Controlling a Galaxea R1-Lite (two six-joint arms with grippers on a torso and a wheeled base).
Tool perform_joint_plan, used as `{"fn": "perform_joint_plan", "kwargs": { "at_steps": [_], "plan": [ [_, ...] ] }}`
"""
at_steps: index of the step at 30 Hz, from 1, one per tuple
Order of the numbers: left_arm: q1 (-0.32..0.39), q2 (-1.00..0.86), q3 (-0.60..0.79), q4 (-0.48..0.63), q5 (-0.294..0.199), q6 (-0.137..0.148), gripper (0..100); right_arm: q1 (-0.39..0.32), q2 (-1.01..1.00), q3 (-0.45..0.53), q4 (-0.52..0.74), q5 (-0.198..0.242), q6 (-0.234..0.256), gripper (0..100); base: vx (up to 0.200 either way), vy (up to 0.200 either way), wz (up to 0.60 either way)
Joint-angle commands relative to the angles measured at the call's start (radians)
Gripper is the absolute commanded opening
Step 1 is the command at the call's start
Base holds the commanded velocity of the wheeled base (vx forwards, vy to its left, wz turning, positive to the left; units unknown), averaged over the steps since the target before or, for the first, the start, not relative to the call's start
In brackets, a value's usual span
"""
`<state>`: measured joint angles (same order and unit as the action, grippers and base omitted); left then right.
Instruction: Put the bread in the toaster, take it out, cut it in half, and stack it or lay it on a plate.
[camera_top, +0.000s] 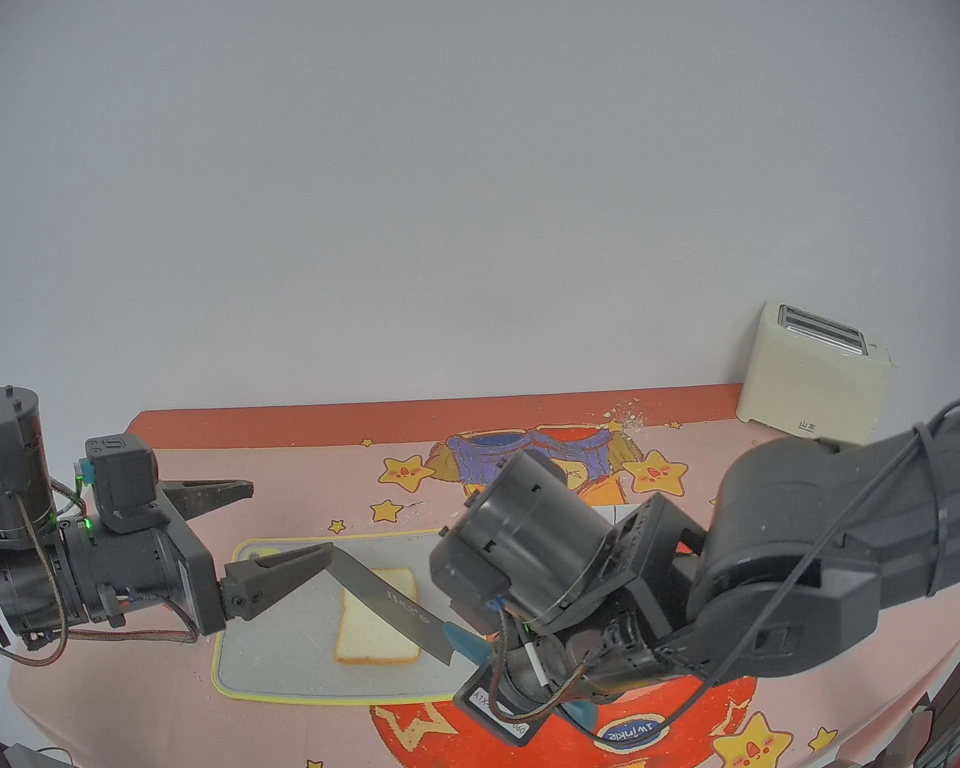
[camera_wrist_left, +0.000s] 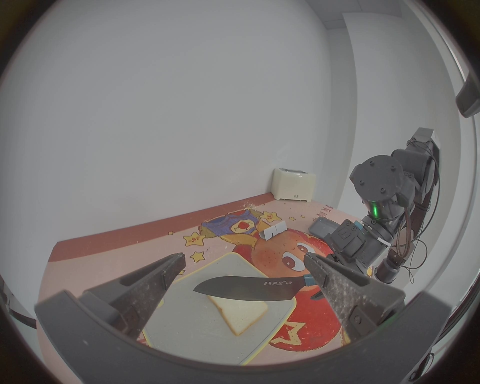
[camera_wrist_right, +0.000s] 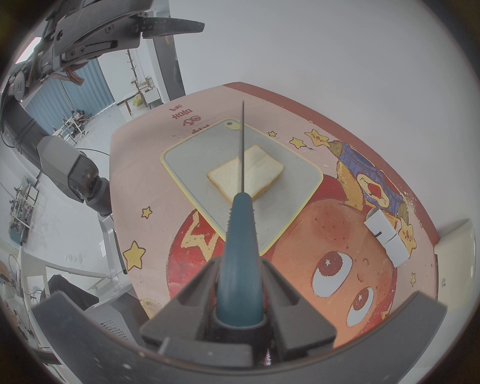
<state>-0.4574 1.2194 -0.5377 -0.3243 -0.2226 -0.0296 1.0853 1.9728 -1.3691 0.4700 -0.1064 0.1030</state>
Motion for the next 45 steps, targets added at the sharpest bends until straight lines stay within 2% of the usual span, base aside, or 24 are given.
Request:
{"fn": "perform_joint_plan", "kwargs": {
  "at_steps": [1,16,22,43,44,45],
  "plan": [
    [0.0,0.034,0.002,-0.001,0.0,0.0,100,0.002,0.032,0.004,-0.025,-0.003,-0.003,0,0.0,0.0,0.0],
    [-0.003,0.075,0.004,-0.002,-0.001,0.0,100,0.001,0.041,0.007,-0.042,-0.003,-0.005,0,0.0,0.0,0.0],
    [-0.049,0.083,0.005,-0.001,0.0,-0.001,100,-0.002,0.032,0.002,-0.042,-0.004,-0.011,0,0.0,0.0,0.0],
    [-0.05,0.132,0.021,-0.027,0.006,-0.015,100,-0.01,0.043,0.013,-0.044,-0.006,-0.009,0,0.0,0.0,0.0],
    [-0.05,0.141,0.025,-0.053,0.008,-0.02,0,-0.01,0.044,0.013,-0.044,-0.006,-0.009,0,0.0,0.0,0.0],
    [-0.05,0.146,0.03,-0.072,0.011,-0.024,0,-0.01,0.044,0.013,-0.044,-0.006,-0.009,0,0.0,0.0,0.0]
  ]
}}
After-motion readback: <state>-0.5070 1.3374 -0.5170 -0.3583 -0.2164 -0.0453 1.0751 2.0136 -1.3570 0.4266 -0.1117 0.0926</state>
